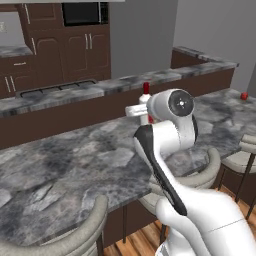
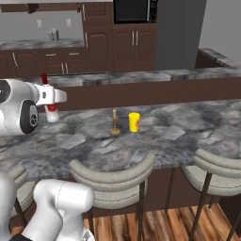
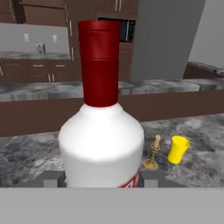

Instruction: Open the cabinet directly in front. Then move the liquor and the cup to the dining counter with the candle on it.

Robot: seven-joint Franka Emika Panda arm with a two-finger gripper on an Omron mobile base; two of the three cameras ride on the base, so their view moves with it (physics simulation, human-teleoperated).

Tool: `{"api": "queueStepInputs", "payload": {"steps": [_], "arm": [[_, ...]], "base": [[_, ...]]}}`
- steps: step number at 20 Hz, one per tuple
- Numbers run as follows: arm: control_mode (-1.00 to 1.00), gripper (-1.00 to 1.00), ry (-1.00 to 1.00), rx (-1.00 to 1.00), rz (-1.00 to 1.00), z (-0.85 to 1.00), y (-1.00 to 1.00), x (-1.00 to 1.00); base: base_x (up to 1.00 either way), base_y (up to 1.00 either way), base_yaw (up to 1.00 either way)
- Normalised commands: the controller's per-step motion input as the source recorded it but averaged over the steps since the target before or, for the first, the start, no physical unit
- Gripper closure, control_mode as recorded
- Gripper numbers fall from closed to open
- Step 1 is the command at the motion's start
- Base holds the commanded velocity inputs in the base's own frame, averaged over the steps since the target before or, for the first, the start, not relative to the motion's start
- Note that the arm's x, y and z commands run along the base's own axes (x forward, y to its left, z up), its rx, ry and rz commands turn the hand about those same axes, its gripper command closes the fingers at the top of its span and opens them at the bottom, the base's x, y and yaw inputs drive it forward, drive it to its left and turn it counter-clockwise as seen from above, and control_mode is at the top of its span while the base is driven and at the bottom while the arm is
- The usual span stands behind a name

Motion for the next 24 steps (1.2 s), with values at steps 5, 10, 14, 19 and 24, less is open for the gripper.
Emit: {"api": "queueStepInputs", "payload": {"steps": [5,10,14,19,24], "arm": [[-1.00,1.00,0.14,0.00,0.00,-0.71,-0.19,0.85],[-1.00,1.00,0.05,-0.03,0.00,-1.00,-0.11,0.42],[-1.00,1.00,-0.01,0.00,0.00,-0.58,-0.02,0.37],[-1.00,1.00,-0.01,0.01,0.00,-0.34,0.00,0.62],[-1.00,1.00,0.00,0.02,0.00,-0.31,0.00,0.87]], "base": [[0.00,0.00,0.00],[0.00,0.00,0.00],[0.00,0.00,0.00],[0.00,0.00,0.00],[0.00,0.00,0.00]]}}
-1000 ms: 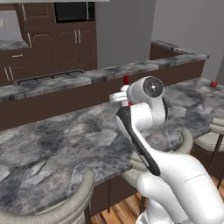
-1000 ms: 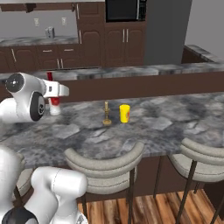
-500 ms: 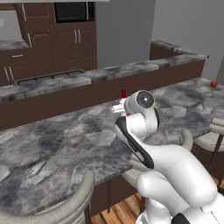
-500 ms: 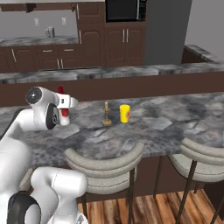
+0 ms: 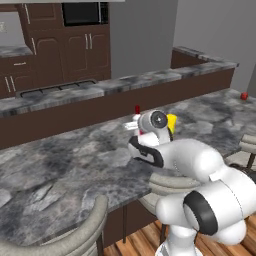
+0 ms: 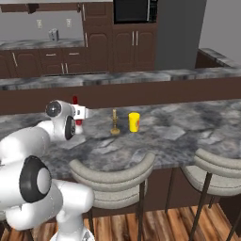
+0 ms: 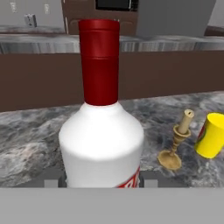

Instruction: Open the cabinet directly in front. Then move the liquor and the cup to the dining counter with the candle on it.

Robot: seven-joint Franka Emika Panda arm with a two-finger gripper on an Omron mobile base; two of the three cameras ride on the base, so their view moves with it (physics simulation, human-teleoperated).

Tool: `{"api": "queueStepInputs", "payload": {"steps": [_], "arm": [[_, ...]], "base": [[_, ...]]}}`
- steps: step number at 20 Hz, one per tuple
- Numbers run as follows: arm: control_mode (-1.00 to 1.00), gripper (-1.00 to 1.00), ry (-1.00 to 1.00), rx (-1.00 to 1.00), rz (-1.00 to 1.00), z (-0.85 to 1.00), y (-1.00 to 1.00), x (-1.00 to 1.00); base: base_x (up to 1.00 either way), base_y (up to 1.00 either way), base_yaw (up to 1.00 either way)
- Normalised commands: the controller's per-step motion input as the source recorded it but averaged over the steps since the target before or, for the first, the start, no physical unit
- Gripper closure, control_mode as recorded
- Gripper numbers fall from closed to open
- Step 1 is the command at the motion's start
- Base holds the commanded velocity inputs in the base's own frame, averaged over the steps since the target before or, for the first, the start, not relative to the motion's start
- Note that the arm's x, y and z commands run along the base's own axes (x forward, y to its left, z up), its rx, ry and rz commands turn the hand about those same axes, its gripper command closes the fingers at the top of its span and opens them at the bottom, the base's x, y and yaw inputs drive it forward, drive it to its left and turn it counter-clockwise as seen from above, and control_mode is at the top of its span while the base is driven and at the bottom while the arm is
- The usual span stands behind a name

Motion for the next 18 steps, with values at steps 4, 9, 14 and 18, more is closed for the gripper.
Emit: {"api": "queueStepInputs", "payload": {"steps": [4,9,14,18], "arm": [[-1.00,1.00,0.00,0.00,0.00,-0.25,0.00,0.69],[-1.00,1.00,0.00,0.00,0.00,-0.02,0.00,0.05],[-1.00,1.00,0.00,-0.01,0.00,-0.26,0.00,0.16],[-1.00,1.00,0.00,0.00,0.00,-0.21,0.00,0.29]], "base": [[0.00,0.00,0.00],[0.00,0.00,0.00],[0.00,0.00,0.00],[0.00,0.00,0.00]]}}
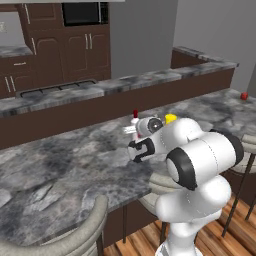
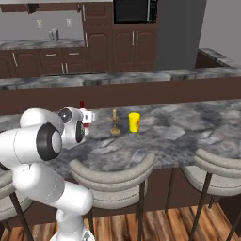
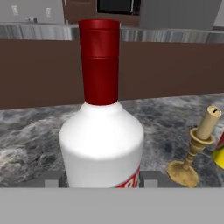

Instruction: Open the cabinet directly in front. Then move the liquor and the cup to the dining counter with the candle on it.

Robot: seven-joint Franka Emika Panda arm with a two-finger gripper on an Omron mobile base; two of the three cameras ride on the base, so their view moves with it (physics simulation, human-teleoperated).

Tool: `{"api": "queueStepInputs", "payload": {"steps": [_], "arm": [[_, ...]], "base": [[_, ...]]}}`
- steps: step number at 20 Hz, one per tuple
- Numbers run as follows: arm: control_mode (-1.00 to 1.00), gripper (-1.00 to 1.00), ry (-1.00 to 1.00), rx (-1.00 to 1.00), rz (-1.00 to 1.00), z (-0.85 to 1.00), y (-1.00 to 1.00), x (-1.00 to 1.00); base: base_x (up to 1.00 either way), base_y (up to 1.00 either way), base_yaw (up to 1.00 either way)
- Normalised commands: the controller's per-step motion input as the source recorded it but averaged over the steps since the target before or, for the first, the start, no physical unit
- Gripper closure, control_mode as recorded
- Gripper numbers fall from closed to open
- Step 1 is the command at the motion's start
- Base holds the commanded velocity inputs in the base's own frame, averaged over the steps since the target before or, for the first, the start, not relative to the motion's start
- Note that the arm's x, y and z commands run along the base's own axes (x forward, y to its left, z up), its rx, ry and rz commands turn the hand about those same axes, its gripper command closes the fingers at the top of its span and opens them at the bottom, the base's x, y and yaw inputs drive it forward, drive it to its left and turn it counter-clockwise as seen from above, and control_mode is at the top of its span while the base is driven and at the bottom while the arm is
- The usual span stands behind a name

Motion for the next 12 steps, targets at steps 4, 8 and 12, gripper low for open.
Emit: {"api": "queueStepInputs", "payload": {"steps": [4,8,12], "arm": [[-1.00,1.00,0.00,0.00,0.00,-0.14,0.00,0.21],[-1.00,-1.00,0.00,0.00,0.00,-0.16,0.00,0.10],[-1.00,-1.00,0.00,0.00,0.00,-0.02,0.00,0.00]], "base": [[0.00,0.00,0.00],[0.00,0.00,0.00],[0.00,0.00,0.00]]}}
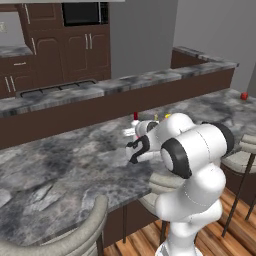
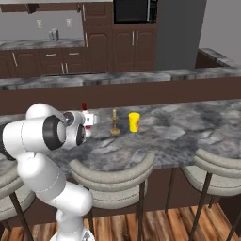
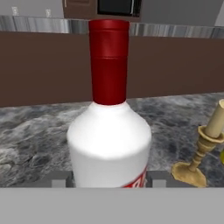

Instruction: Open the cabinet directly in front. Then move the liquor and the cup to the dining counter with the candle on it.

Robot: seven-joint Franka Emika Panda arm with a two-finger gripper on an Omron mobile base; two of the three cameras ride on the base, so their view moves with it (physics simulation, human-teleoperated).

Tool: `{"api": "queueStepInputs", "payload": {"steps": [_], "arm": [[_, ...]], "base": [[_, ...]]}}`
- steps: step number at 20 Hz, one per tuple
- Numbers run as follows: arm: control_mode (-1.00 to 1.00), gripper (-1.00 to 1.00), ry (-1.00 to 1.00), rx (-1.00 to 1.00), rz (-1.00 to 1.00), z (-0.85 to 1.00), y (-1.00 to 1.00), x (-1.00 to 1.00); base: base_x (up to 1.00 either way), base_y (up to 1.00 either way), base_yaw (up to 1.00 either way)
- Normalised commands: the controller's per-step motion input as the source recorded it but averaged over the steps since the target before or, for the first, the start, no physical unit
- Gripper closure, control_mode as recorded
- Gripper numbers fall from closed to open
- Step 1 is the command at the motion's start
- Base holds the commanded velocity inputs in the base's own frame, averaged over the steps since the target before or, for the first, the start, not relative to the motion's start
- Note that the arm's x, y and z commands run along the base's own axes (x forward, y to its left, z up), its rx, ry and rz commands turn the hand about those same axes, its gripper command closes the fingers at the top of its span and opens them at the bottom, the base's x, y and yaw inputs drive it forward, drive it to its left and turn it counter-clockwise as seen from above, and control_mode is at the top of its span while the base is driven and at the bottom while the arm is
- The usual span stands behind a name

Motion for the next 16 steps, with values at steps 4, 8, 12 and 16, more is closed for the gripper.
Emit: {"api": "queueStepInputs", "payload": {"steps": [4,8,12,16], "arm": [[-1.00,-1.00,0.00,0.00,0.00,0.01,0.00,0.00],[-1.00,-1.00,0.04,0.00,-0.01,0.44,0.00,0.00],[-1.00,-1.00,0.08,0.00,-0.02,1.00,0.00,0.00],[-1.00,-1.00,0.09,0.00,0.00,1.00,0.00,0.00]], "base": [[0.00,0.00,0.00],[0.00,0.00,0.00],[0.00,0.00,0.00],[0.00,0.00,0.00]]}}
